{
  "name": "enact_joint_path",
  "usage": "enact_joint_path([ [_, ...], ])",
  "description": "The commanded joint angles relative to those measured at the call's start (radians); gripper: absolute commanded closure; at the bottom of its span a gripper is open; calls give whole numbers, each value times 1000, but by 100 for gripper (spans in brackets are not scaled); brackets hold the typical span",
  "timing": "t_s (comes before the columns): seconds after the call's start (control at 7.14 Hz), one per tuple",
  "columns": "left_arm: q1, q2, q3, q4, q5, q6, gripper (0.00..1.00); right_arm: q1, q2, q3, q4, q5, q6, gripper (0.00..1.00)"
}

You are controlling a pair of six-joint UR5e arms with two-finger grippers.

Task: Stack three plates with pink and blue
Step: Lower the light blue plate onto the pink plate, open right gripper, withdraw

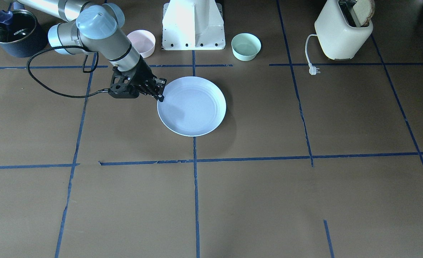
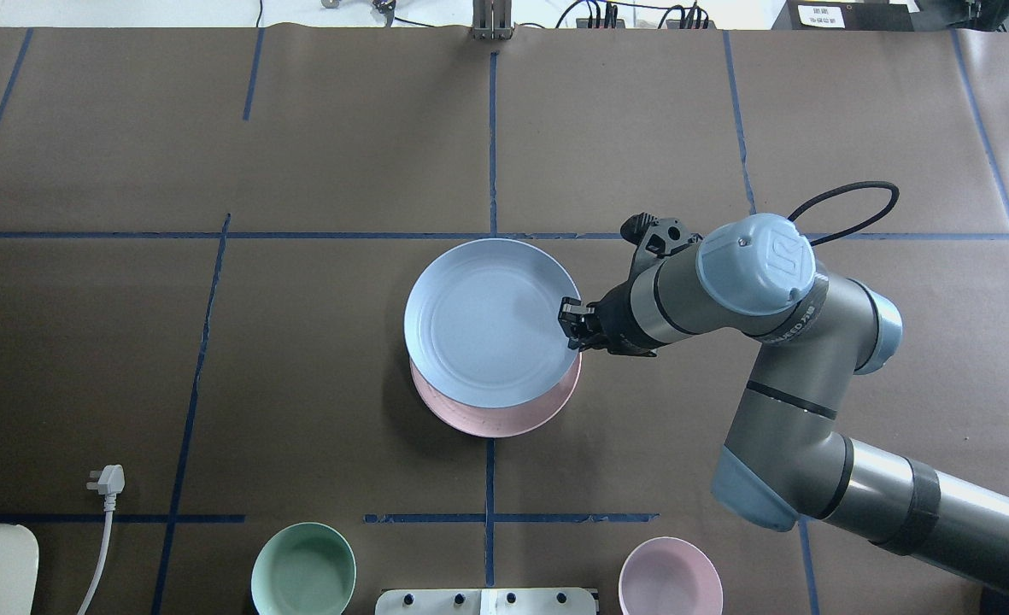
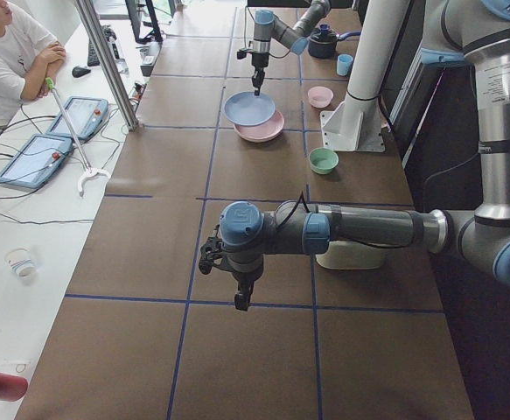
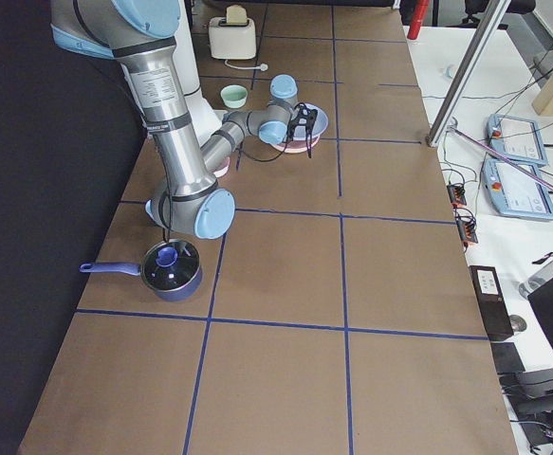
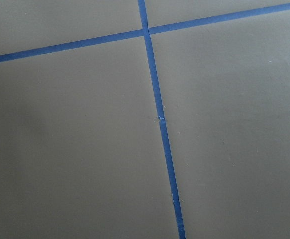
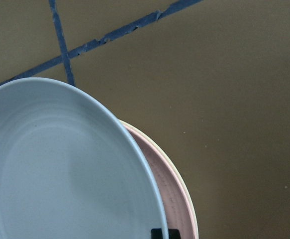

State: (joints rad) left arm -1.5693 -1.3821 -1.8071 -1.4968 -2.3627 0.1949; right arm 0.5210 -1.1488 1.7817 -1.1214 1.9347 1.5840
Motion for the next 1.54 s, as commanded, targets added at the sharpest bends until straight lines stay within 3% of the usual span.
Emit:
enact_joint_path([
  [0.0, 0, 0, 0, 1, 0, 0, 0, -18, -9, -1, -21, -16, -15, 1],
  [0.14, 0, 0, 0, 1, -1, 1, 0, 9, -9, 7, -55, 12, -33, 0],
  [0.42, 0, -3, -3, -2, 0, 12, 0, 153, -11, 5, -165, 171, -222, 0],
  [0.84, 2, 1, 21, 4, 4, 5, 0, 453, -58, -8, -477, 315, -839, 0],
  [0.98, -3, 3, 11, 13, 9, 3, 0, 579, -118, -7, -548, 345, -1083, 0],
  [1.4, -15, 2, 6, 13, 14, 5, 0, 874, -415, -7, -548, 371, -1645, 0],
])
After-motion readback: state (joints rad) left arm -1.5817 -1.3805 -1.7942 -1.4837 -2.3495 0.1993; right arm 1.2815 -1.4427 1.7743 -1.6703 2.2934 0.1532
